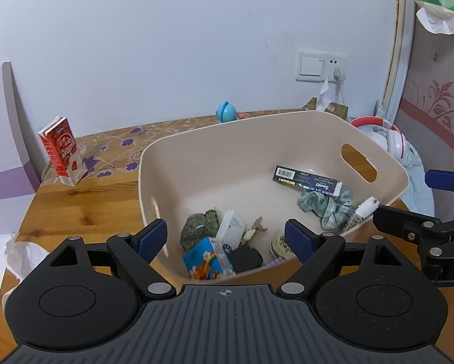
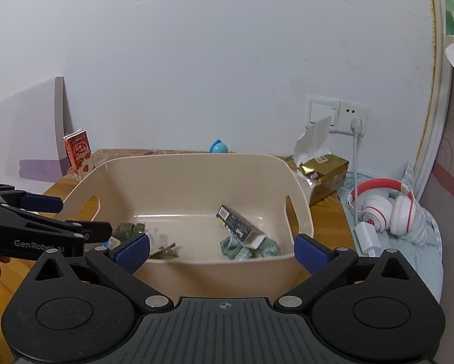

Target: Organize objects

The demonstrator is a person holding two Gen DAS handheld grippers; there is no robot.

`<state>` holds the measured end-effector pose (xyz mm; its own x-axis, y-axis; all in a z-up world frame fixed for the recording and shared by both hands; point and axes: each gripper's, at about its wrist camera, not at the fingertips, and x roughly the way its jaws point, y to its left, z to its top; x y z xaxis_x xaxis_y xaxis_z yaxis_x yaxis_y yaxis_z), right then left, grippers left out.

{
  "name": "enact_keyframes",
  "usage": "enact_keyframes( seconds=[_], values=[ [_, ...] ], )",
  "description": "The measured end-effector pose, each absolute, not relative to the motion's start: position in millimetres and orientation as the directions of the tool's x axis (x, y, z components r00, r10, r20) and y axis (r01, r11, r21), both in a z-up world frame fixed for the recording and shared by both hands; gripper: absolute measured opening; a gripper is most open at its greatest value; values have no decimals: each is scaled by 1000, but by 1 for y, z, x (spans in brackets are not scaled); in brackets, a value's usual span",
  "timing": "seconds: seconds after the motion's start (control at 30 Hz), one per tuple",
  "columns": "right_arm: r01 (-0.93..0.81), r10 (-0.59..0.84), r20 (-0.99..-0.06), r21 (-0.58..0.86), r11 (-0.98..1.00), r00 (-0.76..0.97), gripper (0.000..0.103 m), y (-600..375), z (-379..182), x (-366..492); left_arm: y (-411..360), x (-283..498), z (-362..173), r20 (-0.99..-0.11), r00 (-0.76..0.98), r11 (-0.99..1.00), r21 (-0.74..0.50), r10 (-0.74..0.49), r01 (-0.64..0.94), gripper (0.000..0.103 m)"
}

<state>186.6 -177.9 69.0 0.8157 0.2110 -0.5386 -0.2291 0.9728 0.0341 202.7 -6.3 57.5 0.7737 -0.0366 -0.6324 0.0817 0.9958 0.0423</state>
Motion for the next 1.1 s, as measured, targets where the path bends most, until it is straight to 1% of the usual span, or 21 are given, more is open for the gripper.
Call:
enact_keyframes(
  seconds=[0.23, 0.47, 0.67, 0.83, 1.1],
  values=[
    [-221, 197, -537, 21, 975, 820, 103, -178, 70, 165, 0, 174, 62, -606, 795, 996, 40, -35, 74, 86],
    [-219, 218, -533, 62, 974, 818, 103, -177, 73, 138, 4, 147, 62, -600, 799, 995, 44, -43, 86, 86],
    [-212, 209, -535, 58, 976, 818, 103, -173, 71, 115, 11, 117, 66, -577, 815, 997, 2, -62, 78, 86],
    [-223, 259, -547, 133, 966, 796, 103, -177, 71, 96, 13, 93, 70, -565, 824, 998, 11, -49, 66, 86],
    [-227, 255, -540, 119, 967, 802, 103, -173, 76, 59, 16, 57, 74, -562, 825, 997, -1, -65, 79, 86]
  ],
)
